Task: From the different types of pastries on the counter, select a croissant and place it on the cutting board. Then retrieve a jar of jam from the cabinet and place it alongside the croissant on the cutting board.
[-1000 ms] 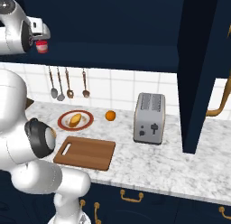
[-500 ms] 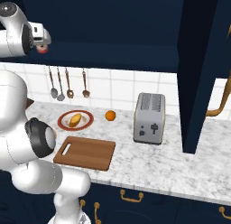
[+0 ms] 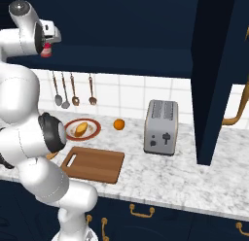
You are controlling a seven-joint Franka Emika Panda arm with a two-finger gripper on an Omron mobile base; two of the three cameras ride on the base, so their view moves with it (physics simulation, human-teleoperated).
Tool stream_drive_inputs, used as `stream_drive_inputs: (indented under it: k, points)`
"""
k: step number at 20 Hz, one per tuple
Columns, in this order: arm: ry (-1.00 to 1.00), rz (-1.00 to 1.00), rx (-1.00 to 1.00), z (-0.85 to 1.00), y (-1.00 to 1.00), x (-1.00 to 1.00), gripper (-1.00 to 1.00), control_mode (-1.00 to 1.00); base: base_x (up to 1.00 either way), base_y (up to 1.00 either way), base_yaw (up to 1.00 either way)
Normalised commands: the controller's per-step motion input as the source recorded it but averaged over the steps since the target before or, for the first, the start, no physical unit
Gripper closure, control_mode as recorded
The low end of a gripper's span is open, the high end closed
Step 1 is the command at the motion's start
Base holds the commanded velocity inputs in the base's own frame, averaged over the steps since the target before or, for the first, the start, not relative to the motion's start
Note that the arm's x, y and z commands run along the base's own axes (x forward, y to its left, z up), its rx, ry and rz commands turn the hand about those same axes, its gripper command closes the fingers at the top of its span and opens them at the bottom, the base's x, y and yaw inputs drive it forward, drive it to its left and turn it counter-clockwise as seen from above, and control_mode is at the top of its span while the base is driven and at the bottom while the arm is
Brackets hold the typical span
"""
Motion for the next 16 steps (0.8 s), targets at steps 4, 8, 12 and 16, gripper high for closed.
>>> stream_drive_inputs:
  k: [4,8,12,16]
  points:
    - [0.03,0.00,0.00,-0.17,0.18,0.00,-1.00,-1.00,0.00,0.00,0.00]
    - [0.08,0.00,0.00,-0.28,0.04,0.00,-1.00,-1.00,0.00,0.00,0.00]
    - [0.00,0.00,0.00,0.00,0.00,0.01,-1.00,-1.00,0.00,0.00,0.00]
    - [0.09,0.00,-0.03,-0.08,0.00,0.64,-1.00,-1.00,0.00,0.00,0.00]
